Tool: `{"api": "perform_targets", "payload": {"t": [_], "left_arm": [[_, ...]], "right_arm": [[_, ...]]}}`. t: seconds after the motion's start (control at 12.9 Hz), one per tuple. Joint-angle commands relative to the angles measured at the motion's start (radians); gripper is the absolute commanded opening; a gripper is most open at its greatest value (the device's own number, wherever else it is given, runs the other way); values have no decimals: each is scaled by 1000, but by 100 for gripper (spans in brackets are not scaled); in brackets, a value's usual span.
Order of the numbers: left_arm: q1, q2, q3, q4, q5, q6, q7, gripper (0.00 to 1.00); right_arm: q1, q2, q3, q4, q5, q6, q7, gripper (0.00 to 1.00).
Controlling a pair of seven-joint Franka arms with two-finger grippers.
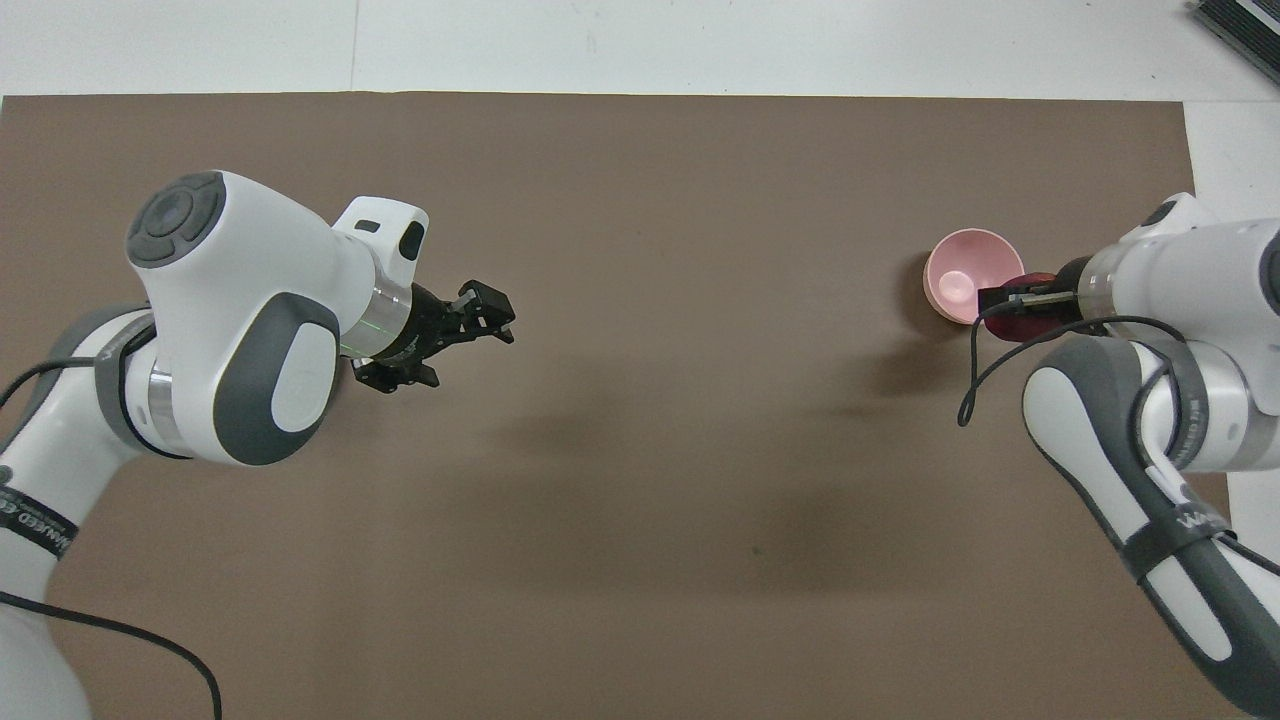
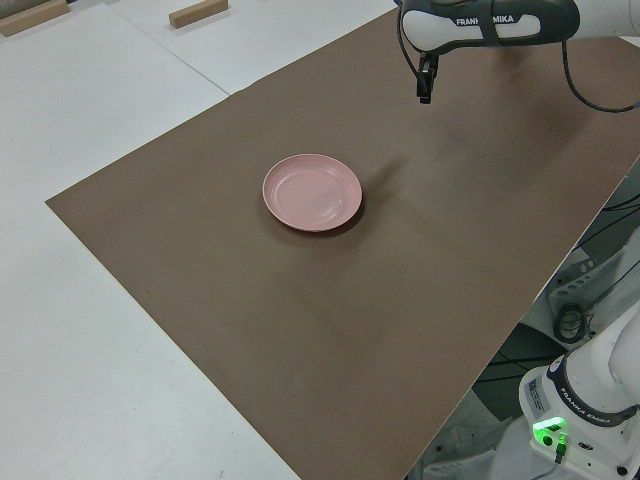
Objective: Move apple from plate to bowl
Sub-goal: 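Carry the apple to the pink bowl while the left gripper withdraws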
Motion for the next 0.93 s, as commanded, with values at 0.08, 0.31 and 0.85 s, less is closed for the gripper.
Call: {"api": "perform_targets", "payload": {"t": [0.08,0.31,0.85], "left_arm": [[59,0,-4,55,88,-16,76,100],[129,-7,-4,173,191,-211,188,100],[188,-91,4,237,309,-380,310,100]], "right_arm": [[9,101,12,113,-181,-4,144,4],[29,141,10,138,-211,-7,203,6],[35,215,10,166,-271,2,278,25]]}}
